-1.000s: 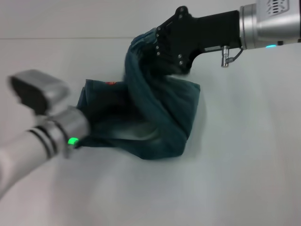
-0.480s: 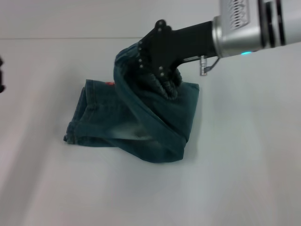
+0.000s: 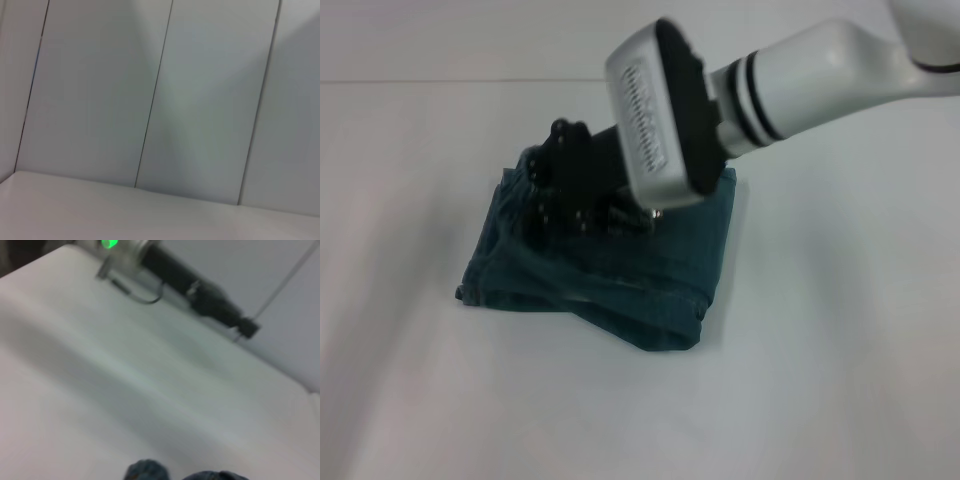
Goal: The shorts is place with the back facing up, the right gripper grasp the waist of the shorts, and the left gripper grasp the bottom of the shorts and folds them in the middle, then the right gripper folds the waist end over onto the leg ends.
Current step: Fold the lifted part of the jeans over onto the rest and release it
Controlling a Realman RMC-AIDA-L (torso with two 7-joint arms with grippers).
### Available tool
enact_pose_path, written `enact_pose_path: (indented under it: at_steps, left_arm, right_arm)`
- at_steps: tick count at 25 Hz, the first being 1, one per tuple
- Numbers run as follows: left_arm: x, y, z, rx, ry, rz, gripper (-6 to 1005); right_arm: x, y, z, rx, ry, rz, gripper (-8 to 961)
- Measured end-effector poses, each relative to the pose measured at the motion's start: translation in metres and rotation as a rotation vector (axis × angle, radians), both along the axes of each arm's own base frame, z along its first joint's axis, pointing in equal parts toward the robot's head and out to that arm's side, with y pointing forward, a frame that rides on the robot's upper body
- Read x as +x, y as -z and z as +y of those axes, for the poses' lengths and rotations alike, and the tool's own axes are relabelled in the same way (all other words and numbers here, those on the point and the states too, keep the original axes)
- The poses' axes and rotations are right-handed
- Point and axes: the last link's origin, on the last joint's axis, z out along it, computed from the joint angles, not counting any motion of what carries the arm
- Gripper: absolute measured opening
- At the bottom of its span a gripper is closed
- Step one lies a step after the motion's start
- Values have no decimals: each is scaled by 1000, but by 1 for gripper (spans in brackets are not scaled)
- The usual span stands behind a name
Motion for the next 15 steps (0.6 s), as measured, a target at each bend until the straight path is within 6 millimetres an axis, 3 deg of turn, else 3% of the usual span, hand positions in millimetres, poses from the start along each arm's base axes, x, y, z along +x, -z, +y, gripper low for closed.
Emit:
enact_pose_path:
  at_steps: [6,15]
  left_arm:
    - [-7,6,-8,-14,-25,-24,3]
    - [-8,10,-8,-24,-29,-30,2]
  right_arm:
    - [0,16,-12,-23,-39,-41,211]
    - [7,20,-32,-132,22,-67,593]
